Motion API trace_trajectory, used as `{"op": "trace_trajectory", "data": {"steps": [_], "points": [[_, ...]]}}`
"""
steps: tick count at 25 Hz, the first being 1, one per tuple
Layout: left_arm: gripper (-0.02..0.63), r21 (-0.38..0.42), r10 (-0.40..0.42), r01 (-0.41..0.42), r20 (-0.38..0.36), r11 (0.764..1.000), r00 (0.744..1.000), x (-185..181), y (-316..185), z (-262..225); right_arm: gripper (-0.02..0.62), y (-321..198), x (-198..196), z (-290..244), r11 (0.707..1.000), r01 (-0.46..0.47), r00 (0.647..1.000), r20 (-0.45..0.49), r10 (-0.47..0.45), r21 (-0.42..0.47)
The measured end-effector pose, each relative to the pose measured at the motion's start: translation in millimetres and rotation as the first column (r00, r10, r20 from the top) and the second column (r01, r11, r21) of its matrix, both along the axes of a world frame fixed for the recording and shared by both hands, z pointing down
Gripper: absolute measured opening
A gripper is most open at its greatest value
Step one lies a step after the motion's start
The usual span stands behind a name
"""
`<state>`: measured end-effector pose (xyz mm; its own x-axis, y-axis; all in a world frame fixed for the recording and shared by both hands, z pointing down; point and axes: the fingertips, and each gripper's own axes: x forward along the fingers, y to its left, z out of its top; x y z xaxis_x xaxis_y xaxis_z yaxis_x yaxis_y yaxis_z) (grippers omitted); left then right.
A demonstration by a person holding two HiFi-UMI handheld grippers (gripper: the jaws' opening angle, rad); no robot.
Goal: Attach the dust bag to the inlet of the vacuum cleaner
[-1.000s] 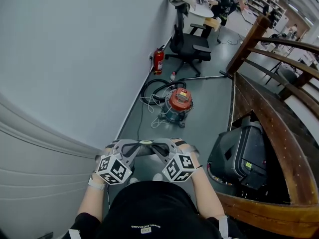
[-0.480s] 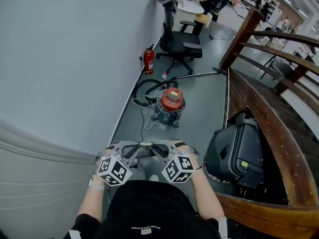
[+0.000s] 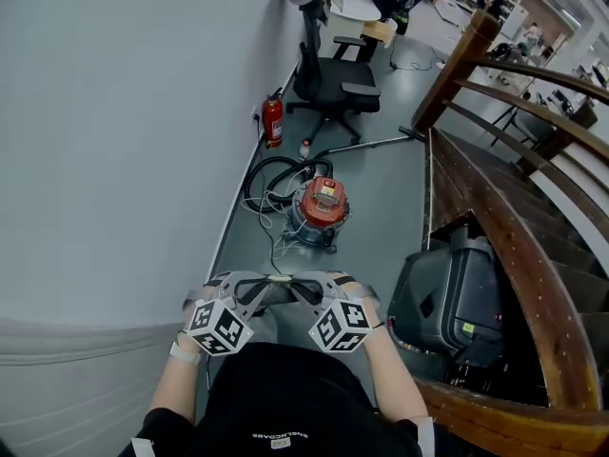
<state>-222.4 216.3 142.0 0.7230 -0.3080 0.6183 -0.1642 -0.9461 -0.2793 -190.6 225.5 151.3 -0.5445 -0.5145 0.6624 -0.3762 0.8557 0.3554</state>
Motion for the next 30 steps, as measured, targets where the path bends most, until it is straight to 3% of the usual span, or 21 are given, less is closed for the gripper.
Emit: {"op": "trace_trajectory", "data": {"steps": [8, 15, 20, 30], "points": [[0.021, -0.019, 0.084, -0.083, 0.012, 0.996, 0.996, -3.7, -106.6, 8.6, 0.052, -104.8, -4.5, 8.5, 0.997, -0.071, 0.997, -0.015, 0.07, -0.033], [0.021, -0.032, 0.138, -0.138, 0.001, 0.99, 0.99, -8.7, -170.3, 7.7, 0.052, -167.0, -9.6, 7.0, 0.991, -0.131, 0.991, -0.044, 0.129, -0.042], [0.021, -0.038, 0.182, -0.182, 0.008, 0.983, 0.983, -2.0, -194.5, 12.1, 0.052, -189.7, -3.5, 11.8, 0.984, -0.171, 0.984, -0.053, 0.168, -0.055], [0.021, -0.086, 0.244, -0.242, 0.009, 0.966, 0.97, 52.8, -202.6, 34.1, 0.052, -196.3, 50.8, 32.6, 0.965, -0.241, 0.97, -0.052, 0.237, -0.1]]}}
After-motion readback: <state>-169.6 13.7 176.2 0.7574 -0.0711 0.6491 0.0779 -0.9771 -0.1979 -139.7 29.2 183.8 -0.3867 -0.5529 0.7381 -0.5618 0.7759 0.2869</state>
